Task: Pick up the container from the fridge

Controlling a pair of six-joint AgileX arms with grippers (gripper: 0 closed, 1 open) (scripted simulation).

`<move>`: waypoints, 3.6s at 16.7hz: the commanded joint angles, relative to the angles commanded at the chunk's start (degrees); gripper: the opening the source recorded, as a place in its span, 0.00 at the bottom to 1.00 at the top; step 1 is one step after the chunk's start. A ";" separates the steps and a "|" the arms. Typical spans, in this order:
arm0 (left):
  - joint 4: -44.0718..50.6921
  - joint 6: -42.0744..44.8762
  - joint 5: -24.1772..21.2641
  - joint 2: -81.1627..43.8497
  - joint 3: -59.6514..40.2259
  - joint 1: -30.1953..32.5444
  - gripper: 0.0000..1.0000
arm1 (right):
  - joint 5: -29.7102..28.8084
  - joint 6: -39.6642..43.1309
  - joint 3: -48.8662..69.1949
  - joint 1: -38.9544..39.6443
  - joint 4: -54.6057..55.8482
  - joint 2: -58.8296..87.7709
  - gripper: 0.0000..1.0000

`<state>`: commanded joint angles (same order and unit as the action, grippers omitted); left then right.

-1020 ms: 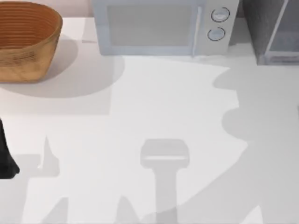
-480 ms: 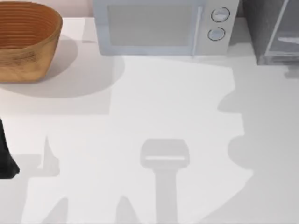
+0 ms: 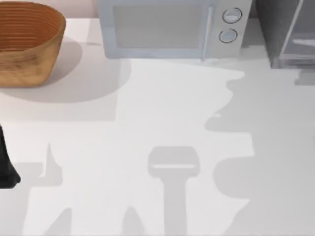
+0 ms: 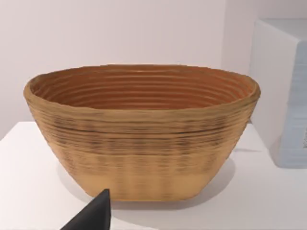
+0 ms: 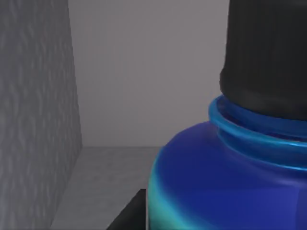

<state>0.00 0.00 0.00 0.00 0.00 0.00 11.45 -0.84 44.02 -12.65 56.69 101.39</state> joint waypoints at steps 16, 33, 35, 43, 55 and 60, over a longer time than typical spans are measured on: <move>0.00 0.00 0.00 0.00 0.00 0.00 1.00 | -9.39 0.45 -37.36 10.31 -47.71 -86.74 0.00; 0.00 0.00 0.00 0.00 0.00 0.00 1.00 | -17.13 1.61 -41.65 17.81 -48.90 -93.09 0.00; 0.00 0.00 0.00 0.00 0.00 0.00 1.00 | -21.57 2.21 -40.41 21.77 -43.14 -86.41 0.00; 0.00 0.00 0.00 0.00 0.00 0.00 1.00 | -44.79 3.35 -37.59 43.30 -14.27 -45.84 0.00; 0.00 0.00 0.00 0.00 0.00 0.00 1.00 | -71.01 0.00 -28.80 70.90 29.40 1.92 0.00; 0.00 0.00 0.00 0.00 0.00 0.00 1.00 | -72.11 -0.11 -27.90 72.07 31.51 3.69 0.00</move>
<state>0.00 0.00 0.00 0.00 0.00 0.00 -60.66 -0.95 16.12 59.42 88.19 105.08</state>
